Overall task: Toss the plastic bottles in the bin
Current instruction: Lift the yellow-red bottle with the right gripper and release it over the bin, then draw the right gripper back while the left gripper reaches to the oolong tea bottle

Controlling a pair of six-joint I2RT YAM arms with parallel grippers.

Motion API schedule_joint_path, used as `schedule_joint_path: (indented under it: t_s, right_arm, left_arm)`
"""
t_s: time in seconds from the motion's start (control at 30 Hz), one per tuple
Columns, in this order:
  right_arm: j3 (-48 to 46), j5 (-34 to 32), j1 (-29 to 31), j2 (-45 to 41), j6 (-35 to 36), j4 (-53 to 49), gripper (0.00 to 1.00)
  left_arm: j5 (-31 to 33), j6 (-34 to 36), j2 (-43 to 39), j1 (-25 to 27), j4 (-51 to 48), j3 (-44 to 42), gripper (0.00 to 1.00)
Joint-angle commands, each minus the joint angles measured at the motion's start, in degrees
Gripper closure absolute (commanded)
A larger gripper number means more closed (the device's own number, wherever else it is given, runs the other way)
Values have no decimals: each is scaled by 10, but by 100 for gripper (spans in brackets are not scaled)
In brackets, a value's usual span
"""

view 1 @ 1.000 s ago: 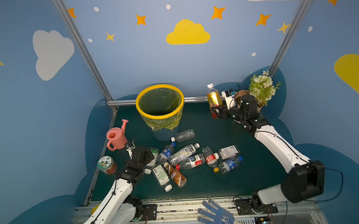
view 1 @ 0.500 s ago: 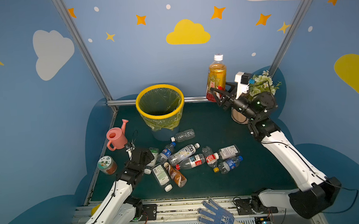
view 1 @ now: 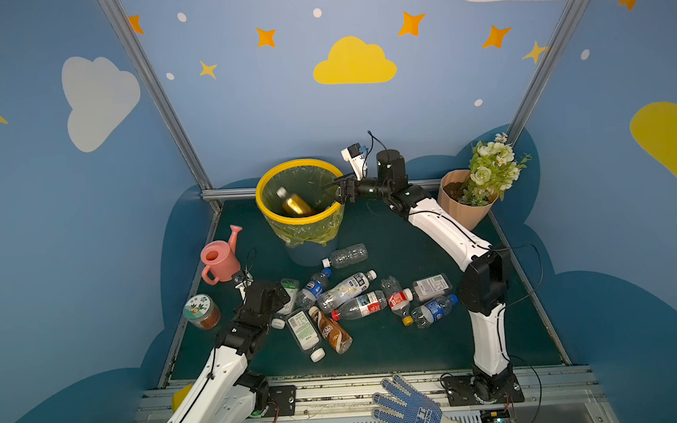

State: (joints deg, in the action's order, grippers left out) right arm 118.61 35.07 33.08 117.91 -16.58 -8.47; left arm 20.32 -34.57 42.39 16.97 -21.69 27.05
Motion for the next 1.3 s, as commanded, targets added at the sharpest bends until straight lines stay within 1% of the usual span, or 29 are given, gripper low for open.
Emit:
schedule_joint_path:
  t_s: [0.0, 0.07, 0.2, 0.3, 0.43, 0.57, 0.63, 0.73, 0.8, 0.97, 1.03, 1.1, 1.27]
  right_arm:
    - [22, -50, -7, -114, 59, -52, 5]
    - [-30, -70, -15, -165, 69, -32, 5]
    - [-187, -121, -39, -272, 73, 43, 4]
    - [-288, -152, -67, -333, 64, 69, 4]
    - [-432, -169, -116, -387, 30, 98, 3]
    - [-544, -200, -153, -421, 5, 100, 3]
    - [-590, -197, -168, -430, -11, 97, 3]
    - [-623, -207, -177, -438, -21, 53, 3]
    - [-642, -220, -179, -442, -27, 35, 3]
    - [-692, -256, -195, -452, -56, 34, 3]
    - [-709, -263, -206, -457, -70, 38, 3]
    - [-722, -256, -216, -462, -77, 44, 3]
    - [-734, -249, -234, -477, -82, 43, 3]
  left_arm:
    - [15, -3, -15, -2, -9, -14, 0]
    - [12, -5, -18, -1, -10, -15, 0]
    - [11, 2, -20, 0, -23, -4, 0]
    - [9, 18, -25, 5, -22, 2, 0]
    - [8, 31, -37, 21, -8, 3, 0]
    - [22, 46, -41, 46, -6, 8, 0]
    - [35, 54, -40, 66, -6, 10, 0]
    - [52, 66, -34, 87, -11, 17, 0]
    - [51, 80, -28, 101, -7, 19, 0]
    - [23, 126, 9, 134, 3, 36, 0]
    - [6, 156, 35, 153, 11, 50, 0]
    - [2, 182, 66, 175, 12, 67, 0]
    - [-15, 252, 162, 225, -7, 129, 0]
